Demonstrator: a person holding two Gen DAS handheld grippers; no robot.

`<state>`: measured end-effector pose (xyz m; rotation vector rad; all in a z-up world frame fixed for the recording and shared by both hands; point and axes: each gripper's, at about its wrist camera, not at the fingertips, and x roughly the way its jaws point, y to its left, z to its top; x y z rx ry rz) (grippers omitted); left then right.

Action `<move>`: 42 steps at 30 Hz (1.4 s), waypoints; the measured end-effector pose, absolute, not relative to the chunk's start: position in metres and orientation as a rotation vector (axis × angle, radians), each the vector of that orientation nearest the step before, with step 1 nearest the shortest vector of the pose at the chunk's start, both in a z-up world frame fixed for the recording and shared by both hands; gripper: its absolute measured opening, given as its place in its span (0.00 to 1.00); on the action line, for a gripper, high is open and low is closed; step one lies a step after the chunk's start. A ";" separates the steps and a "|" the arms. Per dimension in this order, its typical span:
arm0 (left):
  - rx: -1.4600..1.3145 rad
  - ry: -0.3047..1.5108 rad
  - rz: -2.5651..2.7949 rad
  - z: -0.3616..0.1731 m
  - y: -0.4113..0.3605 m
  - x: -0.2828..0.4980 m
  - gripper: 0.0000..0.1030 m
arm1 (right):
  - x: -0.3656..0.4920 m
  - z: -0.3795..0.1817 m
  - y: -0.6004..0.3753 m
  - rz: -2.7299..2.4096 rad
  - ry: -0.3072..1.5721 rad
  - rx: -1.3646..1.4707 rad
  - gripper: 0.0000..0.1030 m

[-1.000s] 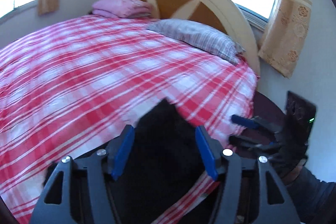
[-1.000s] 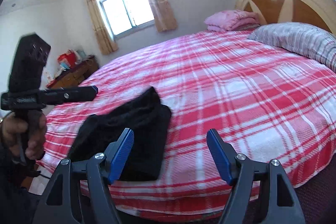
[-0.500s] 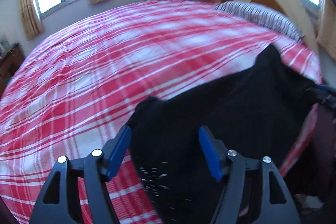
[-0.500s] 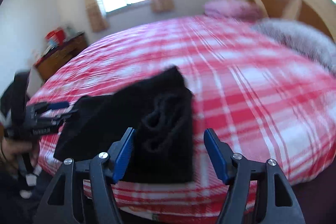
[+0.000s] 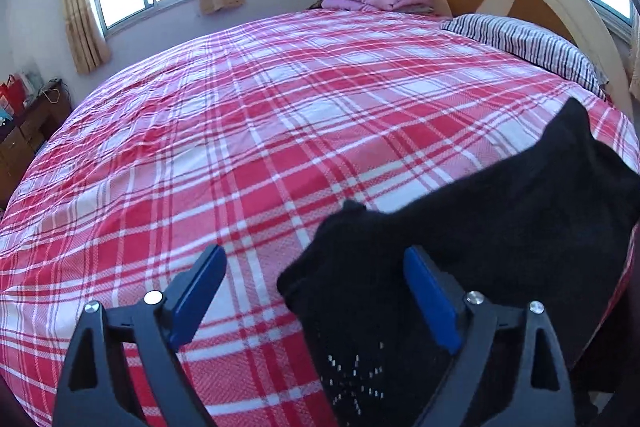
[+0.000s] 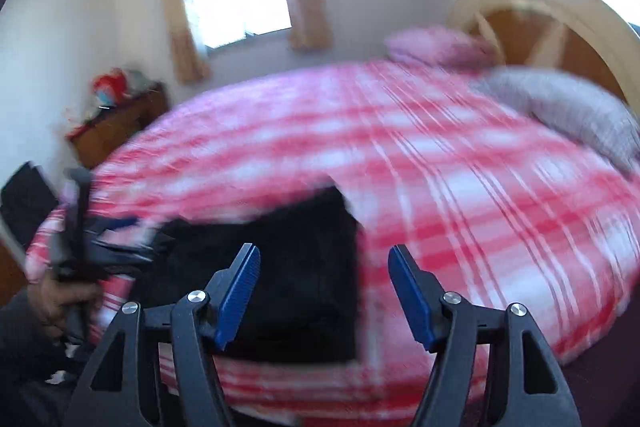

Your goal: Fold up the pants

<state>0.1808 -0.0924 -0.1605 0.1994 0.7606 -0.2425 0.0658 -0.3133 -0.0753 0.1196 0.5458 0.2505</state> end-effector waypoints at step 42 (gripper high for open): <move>0.074 0.823 -0.265 -0.165 -0.076 0.164 0.93 | 0.069 -0.126 -0.291 0.304 0.670 0.036 0.66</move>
